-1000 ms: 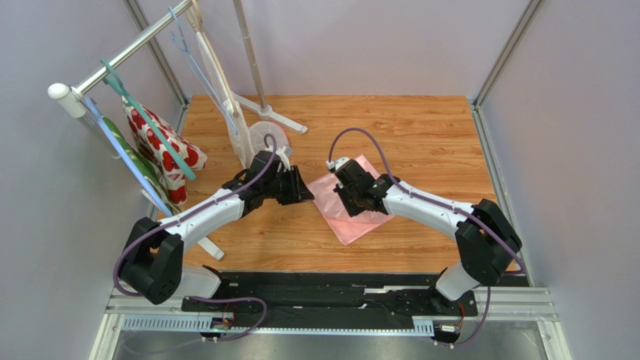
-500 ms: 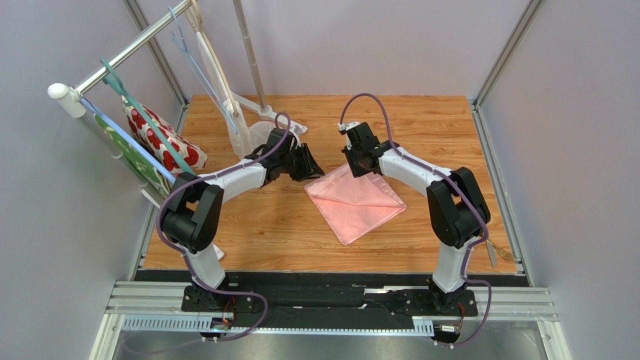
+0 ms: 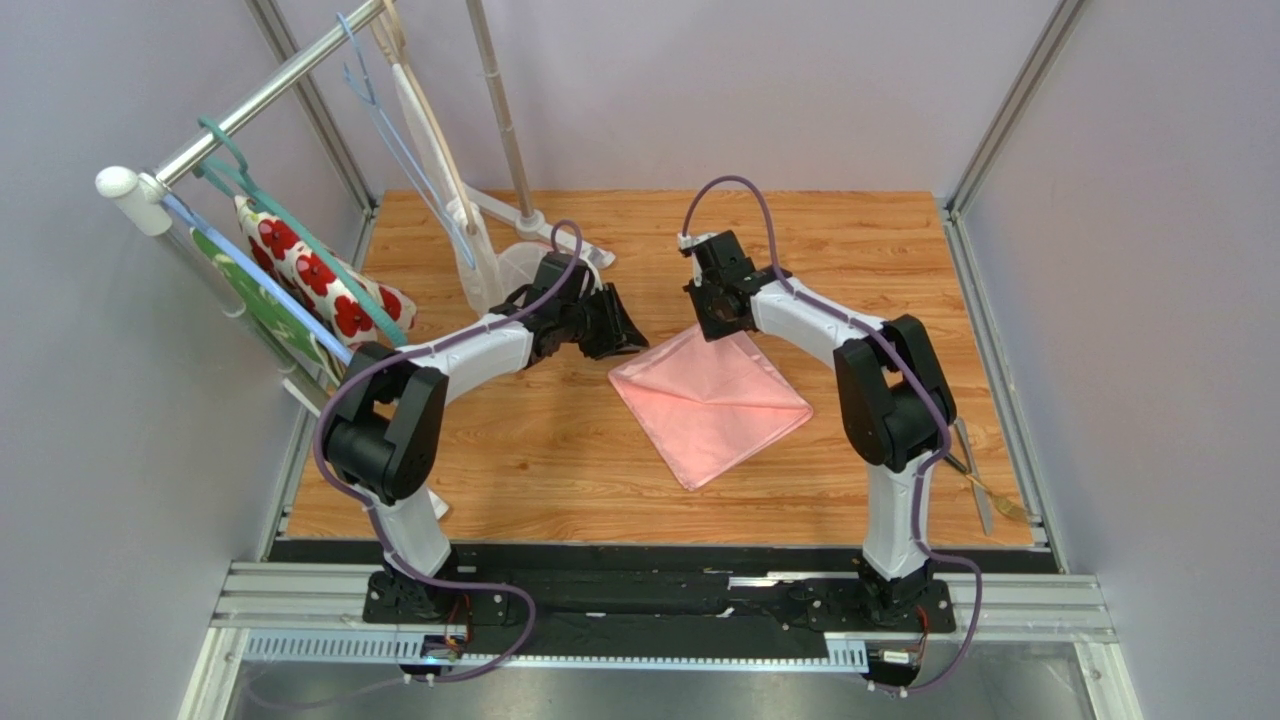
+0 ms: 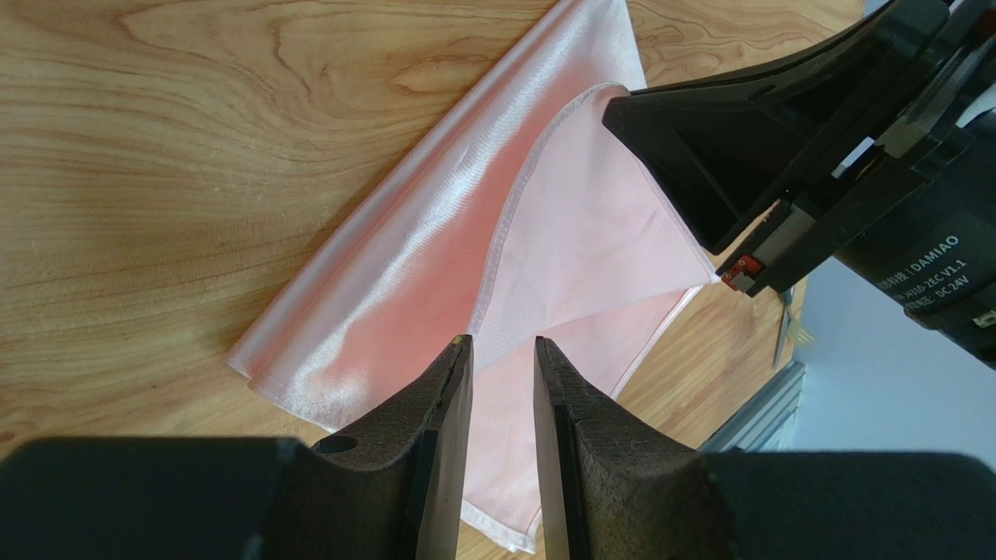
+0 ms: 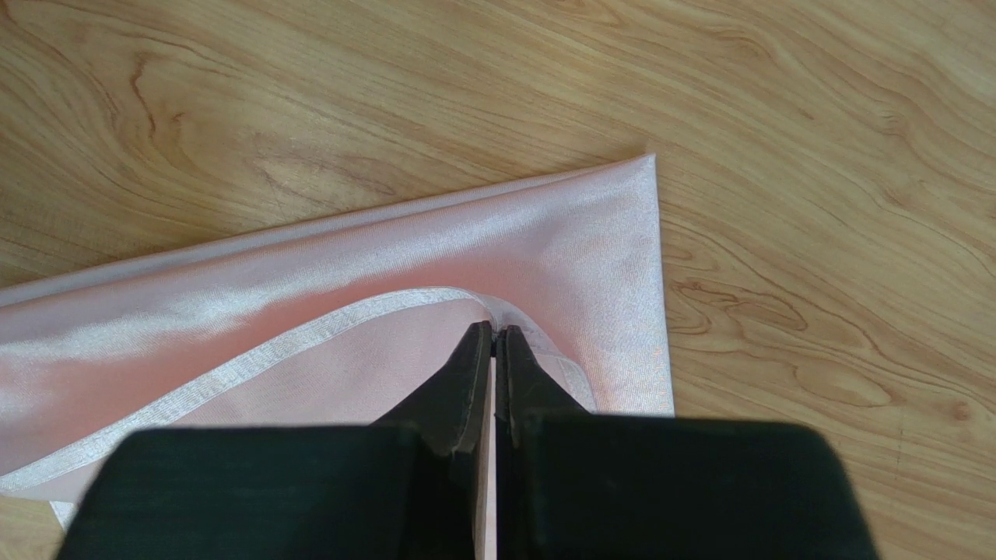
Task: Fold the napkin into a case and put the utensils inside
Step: Fold the top corner of the square-folded napkin at the center of the board.
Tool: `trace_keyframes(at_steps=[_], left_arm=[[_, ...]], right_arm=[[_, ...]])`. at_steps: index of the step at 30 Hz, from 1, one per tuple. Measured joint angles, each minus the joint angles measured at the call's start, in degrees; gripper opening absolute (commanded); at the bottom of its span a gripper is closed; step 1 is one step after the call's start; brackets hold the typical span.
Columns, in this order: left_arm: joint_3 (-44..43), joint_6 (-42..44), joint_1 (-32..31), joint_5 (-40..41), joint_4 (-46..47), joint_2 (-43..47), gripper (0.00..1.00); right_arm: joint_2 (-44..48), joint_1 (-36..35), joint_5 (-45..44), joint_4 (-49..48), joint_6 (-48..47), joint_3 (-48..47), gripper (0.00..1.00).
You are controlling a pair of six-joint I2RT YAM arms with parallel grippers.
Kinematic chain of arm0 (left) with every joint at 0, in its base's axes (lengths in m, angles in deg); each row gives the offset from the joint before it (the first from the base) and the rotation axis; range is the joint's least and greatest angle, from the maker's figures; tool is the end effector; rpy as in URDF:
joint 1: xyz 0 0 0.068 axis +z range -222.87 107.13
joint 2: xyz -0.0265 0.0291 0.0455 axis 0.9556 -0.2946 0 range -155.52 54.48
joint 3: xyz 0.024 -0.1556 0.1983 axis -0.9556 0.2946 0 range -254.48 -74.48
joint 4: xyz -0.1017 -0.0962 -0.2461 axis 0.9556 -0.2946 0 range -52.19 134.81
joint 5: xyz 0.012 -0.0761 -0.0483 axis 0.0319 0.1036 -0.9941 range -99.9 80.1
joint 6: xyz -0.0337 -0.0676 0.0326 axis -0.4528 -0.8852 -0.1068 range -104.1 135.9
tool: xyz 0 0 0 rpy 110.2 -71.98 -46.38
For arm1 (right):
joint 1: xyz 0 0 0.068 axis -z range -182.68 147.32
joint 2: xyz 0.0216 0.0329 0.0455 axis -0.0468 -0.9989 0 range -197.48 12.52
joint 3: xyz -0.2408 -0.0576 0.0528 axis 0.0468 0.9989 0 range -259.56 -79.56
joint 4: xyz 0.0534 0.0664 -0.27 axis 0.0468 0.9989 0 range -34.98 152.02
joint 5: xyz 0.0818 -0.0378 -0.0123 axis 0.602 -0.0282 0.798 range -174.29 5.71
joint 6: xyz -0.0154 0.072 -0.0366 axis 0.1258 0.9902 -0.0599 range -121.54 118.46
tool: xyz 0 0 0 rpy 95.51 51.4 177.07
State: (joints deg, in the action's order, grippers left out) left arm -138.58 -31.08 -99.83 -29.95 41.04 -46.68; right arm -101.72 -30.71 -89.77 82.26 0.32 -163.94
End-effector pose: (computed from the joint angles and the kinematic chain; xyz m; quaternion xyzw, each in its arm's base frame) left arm 0.3668 -0.2141 0.1466 -0.0843 0.8944 -0.3728 0.2321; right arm 0.4104 0.2107 0.1323 -0.2036 0.9362 0.0287 0.2851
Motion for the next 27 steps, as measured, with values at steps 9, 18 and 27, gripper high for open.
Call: trace_keyframes(at_steps=[9,18,27], left_arm=[[0.00,2.29,-0.13,-0.66,0.02,0.00,0.35],[-0.59,6.21,-4.79,1.70,-1.11,0.00,0.35],[-2.10,7.37,-7.02,3.74,-1.68,0.00,0.35]], right_arm=[[-2.58,1.95,-0.02,0.52,0.46,-2.86,0.00],[-3.74,3.74,0.15,1.05,0.46,-4.63,0.00],[-3.87,4.39,1.55,1.42,0.92,-4.98,0.00]])
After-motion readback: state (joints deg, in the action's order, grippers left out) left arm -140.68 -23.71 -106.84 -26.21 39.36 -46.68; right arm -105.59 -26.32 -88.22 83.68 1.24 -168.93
